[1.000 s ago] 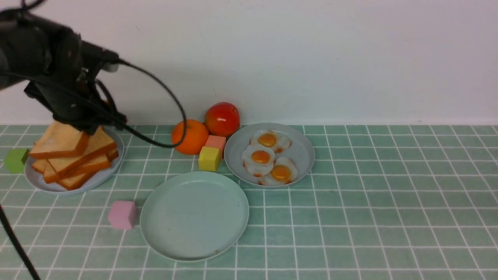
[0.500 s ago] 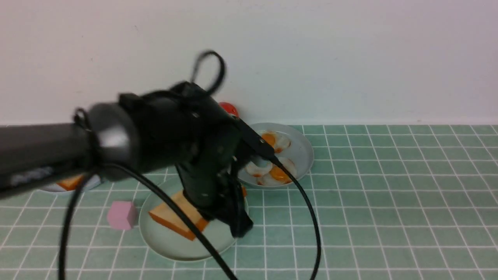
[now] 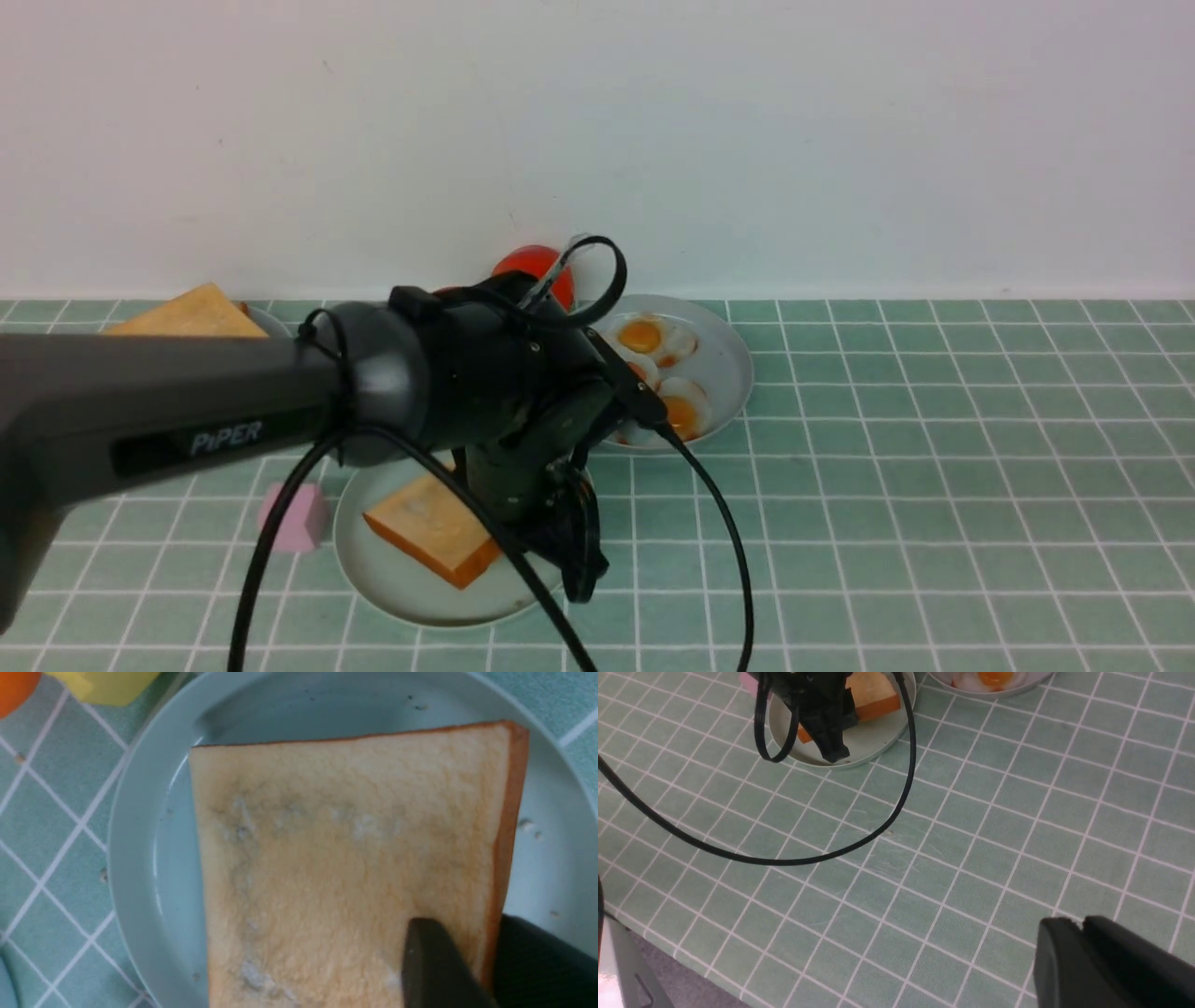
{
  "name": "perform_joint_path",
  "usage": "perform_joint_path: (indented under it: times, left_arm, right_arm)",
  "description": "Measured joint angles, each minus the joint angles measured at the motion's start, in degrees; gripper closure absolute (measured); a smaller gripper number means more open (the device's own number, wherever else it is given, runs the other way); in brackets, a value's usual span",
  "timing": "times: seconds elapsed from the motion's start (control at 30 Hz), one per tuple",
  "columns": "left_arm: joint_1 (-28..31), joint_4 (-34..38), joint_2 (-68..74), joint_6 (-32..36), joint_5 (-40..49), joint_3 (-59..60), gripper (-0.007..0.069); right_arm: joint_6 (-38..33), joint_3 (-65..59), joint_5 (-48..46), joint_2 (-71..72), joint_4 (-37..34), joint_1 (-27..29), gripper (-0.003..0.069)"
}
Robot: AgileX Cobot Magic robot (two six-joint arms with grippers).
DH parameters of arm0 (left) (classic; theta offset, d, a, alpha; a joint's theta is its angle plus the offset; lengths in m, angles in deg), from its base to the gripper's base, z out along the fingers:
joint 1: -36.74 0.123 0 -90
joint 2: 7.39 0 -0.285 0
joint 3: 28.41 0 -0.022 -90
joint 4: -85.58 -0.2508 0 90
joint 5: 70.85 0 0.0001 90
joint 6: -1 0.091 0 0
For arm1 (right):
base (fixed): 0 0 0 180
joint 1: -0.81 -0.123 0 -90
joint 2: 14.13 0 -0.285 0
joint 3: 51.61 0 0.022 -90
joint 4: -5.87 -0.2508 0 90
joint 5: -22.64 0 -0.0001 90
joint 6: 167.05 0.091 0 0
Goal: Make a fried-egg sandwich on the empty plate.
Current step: Use the left arm to put a slice of bread into the empty plate in the middle, then use the right arm to grab a fried egg
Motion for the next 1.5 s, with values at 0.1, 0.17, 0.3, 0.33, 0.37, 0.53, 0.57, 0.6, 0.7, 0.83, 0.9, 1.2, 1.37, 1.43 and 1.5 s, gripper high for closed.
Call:
perform_joint_path:
  times: [0.1,0.17,0.3,0.33,0.37,0.53,0.57,0.6,0.7,0.83,0.9,1.2,1.37,1.43,1.5]
  left_arm:
    - [0.00,-1.00,-0.40,-3.07,0.00,0.00,0.0268]
    - [0.00,-1.07,-1.59,-5.56,0.16,0.00,0.0195]
    - [-1.13,-0.10,-7.98,-8.60,1.96,0.00,0.0111]
    - [-1.25,-0.04,-8.99,-8.75,2.16,0.00,0.0111]
    - [-2.57,0.76,-13.80,-10.03,2.59,0.20,0.0134]
    - [-5.48,3.18,-28.72,-12.98,1.94,0.21,0.0340]
    - [-5.73,4.35,-34.08,-13.68,1.32,0.36,0.0425]
    - [-5.80,5.53,-38.71,-14.16,0.50,1.14,0.0510]
    - [-5.80,7.97,-50.37,-14.51,-3.24,6.45,0.0638]
    - [-5.80,9.39,-64.10,-15.32,-9.11,18.12,0.0638]
    - [-5.80,9.51,-71.71,-17.03,-12.18,25.59,0.0638]
    - [-5.80,5.76,-82.14,-23.76,-21.32,40.11,0.0638]
    - [-5.80,5.45,-82.01,-25.46,-22.77,40.19,0.0638]
    - [-5.80,4.97,-81.63,-25.56,-23.09,40.19,0.0638]
    - [-5.80,4.85,-81.12,-25.58,-23.21,40.23,0.0638]
  right_arm:
    - [0.00,0.00,1.39,0.00,0.00,0.00,0.0478]
    - [0.00,0.00,2.63,-0.35,-0.01,0.00,0.0435]
    - [0.00,0.01,5.09,-4.01,-1.55,0.00,0.0352]
    - [0.00,0.01,5.25,-4.32,-1.75,0.00,0.0349]
    - [0.00,0.01,6.26,-7.33,-3.06,0.00,0.0342]
    - [-1.35,0.51,10.18,-17.59,-8.16,0.00,0.0361]
    - [-2.72,1.27,11.27,-21.87,-10.01,0.00,0.0383]
    - [-3.92,2.07,11.86,-24.99,-11.34,0.00,0.0399]
    - [-7.98,6.08,12.69,-34.75,-15.41,0.00,0.0447]
    - [-9.66,12.18,13.58,-45.70,-17.82,-1.31,0.0474]
    - [-9.94,16.43,14.15,-51.19,-17.52,-3.43,0.0475]
    - [-6.76,37.40,14.50,-73.96,-16.22,-8.08,0.0382]
    - [-3.79,45.98,15.89,-83.77,-14.98,-8.02,0.0293]
    - [-3.11,49.40,17.34,-86.94,-14.98,-8.02,0.0270]
    - [-2.91,52.53,18.12,-89.87,-14.98,-8.02,0.0257]
